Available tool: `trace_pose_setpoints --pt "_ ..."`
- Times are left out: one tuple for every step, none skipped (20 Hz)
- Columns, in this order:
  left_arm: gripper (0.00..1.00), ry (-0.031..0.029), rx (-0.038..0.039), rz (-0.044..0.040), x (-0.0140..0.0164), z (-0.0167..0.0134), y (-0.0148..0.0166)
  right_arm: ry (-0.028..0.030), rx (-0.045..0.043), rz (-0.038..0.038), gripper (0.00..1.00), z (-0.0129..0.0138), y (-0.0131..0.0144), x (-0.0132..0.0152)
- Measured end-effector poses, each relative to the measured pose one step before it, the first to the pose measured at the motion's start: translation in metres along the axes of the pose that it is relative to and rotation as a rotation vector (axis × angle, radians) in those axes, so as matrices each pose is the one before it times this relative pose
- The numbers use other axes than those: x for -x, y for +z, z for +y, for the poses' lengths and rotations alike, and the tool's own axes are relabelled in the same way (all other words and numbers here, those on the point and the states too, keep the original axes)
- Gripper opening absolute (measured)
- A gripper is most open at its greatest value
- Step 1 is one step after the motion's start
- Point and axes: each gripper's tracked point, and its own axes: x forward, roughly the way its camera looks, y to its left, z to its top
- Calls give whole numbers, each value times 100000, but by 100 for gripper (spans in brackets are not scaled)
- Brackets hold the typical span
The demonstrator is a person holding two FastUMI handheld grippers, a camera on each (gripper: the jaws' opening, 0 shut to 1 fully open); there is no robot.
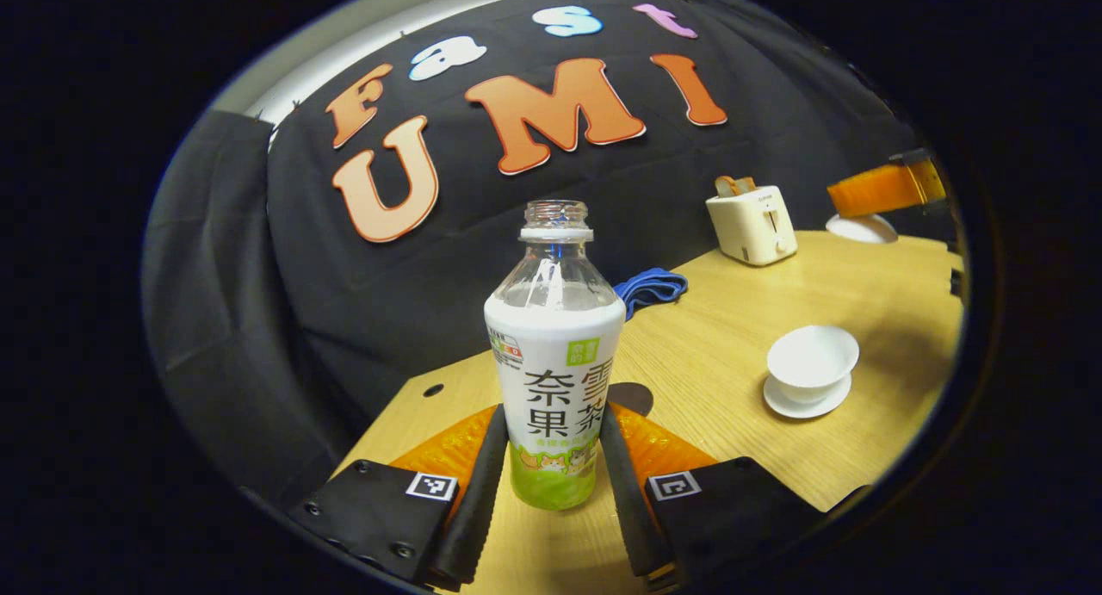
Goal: Open the teacup lid with one hand, grasp the water bottle and pour water into the teacup with the other hand; after pouring, place the water bottle on the coaster and then close the teacup lid.
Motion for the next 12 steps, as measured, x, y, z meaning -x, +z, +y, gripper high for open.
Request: trace_pose_setpoints --pt "65 90 -4038 556 -54 -137 -93 -515 144 -237 19 -291 -62 103" --pt "65 -284 -3297 816 -122 -200 -171 -418 120 -19 19 -250 -9 192" --pt "65 -517 -2869 1072 -190 -262 -163 -470 194 -82 19 -202 88 163" --pt "66 -546 -2881 1147 -5 -394 -232 -632 249 -189 19 -309 60 187" --pt "66 -221 -3175 507 -244 -227 52 -443 329 -326 19 -281 -107 4" --pt "64 -15 -4187 92 -30 -299 99 -513 280 -450 19 -191 31 63" --pt "64 -24 -4903 -336 -59 -212 275 -329 97 -133 19 -182 -22 162" --pt "66 40 -5055 -183 -53 -239 264 -475 -187 -102 19 -286 116 142" --pt "66 -130 -4789 -429 8 -256 216 -360 -405 -3 19 -157 28 129" --pt "64 -240 -4246 -472 -126 -336 261 -201 -530 -302 19 -190 98 98" --pt "64 -482 -3335 -527 -106 -406 124 -100 -544 -134 19 -192 -53 40" --pt "66 -1202 -2555 -955 242 -679 105 -194 -398 -133 19 -96 -40 79"
